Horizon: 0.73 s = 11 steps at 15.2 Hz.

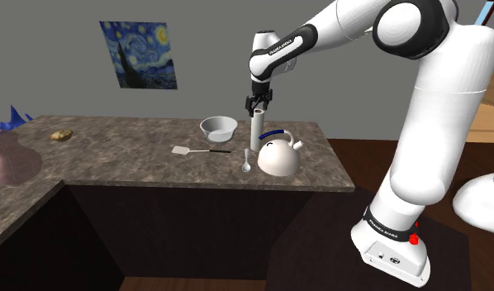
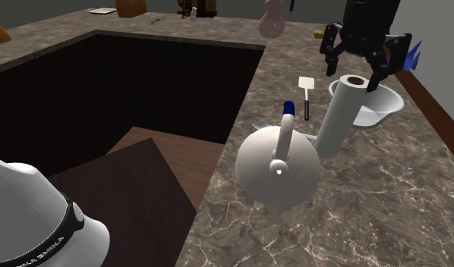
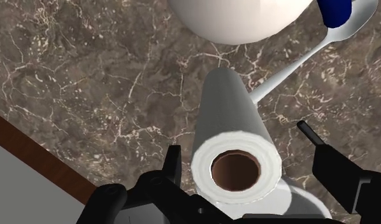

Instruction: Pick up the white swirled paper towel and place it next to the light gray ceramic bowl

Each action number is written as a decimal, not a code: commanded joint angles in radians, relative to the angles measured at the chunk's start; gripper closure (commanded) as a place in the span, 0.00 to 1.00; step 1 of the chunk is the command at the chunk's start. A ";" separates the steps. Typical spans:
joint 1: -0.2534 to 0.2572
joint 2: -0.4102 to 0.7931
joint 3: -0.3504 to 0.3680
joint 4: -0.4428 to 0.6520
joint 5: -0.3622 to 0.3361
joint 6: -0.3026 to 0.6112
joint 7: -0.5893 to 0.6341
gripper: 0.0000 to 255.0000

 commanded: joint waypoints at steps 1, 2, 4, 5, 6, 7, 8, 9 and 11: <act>0.003 -0.027 0.000 0.022 -0.005 -0.049 0.003 0.00; 0.005 -0.042 0.001 0.037 -0.007 -0.078 0.005 0.00; 0.006 -0.054 0.001 0.049 -0.009 -0.102 0.006 0.00; 0.006 -0.054 0.001 0.049 -0.009 -0.102 0.006 0.00; 0.006 -0.054 0.001 0.049 -0.009 -0.102 0.006 0.00; 0.006 -0.054 0.001 0.049 -0.009 -0.102 0.006 0.00; 0.006 -0.054 0.001 0.049 -0.009 -0.102 0.006 0.00; 0.006 -0.054 0.001 0.049 -0.009 -0.102 0.006 0.00; 0.006 -0.054 0.001 0.049 -0.009 -0.102 0.006 0.00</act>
